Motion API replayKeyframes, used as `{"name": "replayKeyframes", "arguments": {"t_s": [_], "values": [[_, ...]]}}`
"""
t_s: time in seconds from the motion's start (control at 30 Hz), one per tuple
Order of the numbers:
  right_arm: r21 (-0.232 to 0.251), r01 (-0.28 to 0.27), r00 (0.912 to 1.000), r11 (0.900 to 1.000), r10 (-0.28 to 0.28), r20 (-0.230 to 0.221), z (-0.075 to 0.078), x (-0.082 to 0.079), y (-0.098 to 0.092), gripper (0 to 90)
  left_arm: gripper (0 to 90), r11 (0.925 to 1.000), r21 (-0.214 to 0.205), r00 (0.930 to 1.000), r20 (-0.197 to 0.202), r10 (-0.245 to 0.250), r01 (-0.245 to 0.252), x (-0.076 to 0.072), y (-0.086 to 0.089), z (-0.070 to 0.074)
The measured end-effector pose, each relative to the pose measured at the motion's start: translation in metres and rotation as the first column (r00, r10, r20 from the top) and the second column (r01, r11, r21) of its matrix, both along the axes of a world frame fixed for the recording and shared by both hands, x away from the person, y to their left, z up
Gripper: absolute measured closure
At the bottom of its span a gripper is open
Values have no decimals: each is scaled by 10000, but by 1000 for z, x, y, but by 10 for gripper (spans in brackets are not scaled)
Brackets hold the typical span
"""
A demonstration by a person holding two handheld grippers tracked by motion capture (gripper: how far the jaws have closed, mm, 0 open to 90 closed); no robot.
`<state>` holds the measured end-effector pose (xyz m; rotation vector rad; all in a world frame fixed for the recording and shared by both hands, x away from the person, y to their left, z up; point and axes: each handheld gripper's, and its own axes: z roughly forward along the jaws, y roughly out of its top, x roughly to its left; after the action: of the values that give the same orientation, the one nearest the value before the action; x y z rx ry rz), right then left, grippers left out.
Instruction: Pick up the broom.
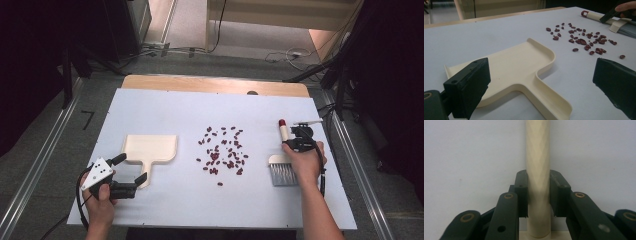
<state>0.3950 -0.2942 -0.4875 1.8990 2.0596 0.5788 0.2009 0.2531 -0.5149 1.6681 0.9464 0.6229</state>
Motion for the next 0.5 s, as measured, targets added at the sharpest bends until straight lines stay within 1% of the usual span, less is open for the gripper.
{"name": "replayKeyframes", "arguments": {"t_s": [0.13, 0.23, 0.27, 0.3, 0.33, 0.4, 0.43, 0.5], "values": [[443, -148, 9996, 9989, 137, 252, 1, -4, -6, 695, 13, 10000, -33, 10000, 14, 14, -14, 0, 0, 0], [728, -262, 9980, 9970, 219, 587, 4, -9, -9, 695, 14, 10000, -7, 10000, 1, 24, -24, 0, 0, 0], [812, -388, 9966, 9959, 327, 759, 5, -10, -11, 695, 13, 10000, 0, 10000, 2, 31, -31, 0, 0, 0], [873, -372, 9954, 9955, 292, 914, 6, -13, -12, 695, 13, 10000, 15, 10000, 1, 23, -23, 0, 0, 0], [972, -566, 9932, 9937, 461, 1071, 8, -15, -13, 695, 13, 10000, 17, 10000, 5, 28, -28, 0, 0, 0], [1164, -574, 9911, 9915, 426, 1259, 9, -19, -14, 694, 14, 10000, 15, 10000, 8, 48, -48, 0, 0, 0], [1272, -688, 9891, 9895, 510, 1382, 10, -21, -16, 695, 14, 10000, 3, 10000, 6, 64, -64, 0, 0, 0], [1559, -662, 9844, 9856, 390, 1717, 12, -25, -18, 694, 14, 10000, 36, 10000, 28, 75, -75, 0, 0, 0]]}}
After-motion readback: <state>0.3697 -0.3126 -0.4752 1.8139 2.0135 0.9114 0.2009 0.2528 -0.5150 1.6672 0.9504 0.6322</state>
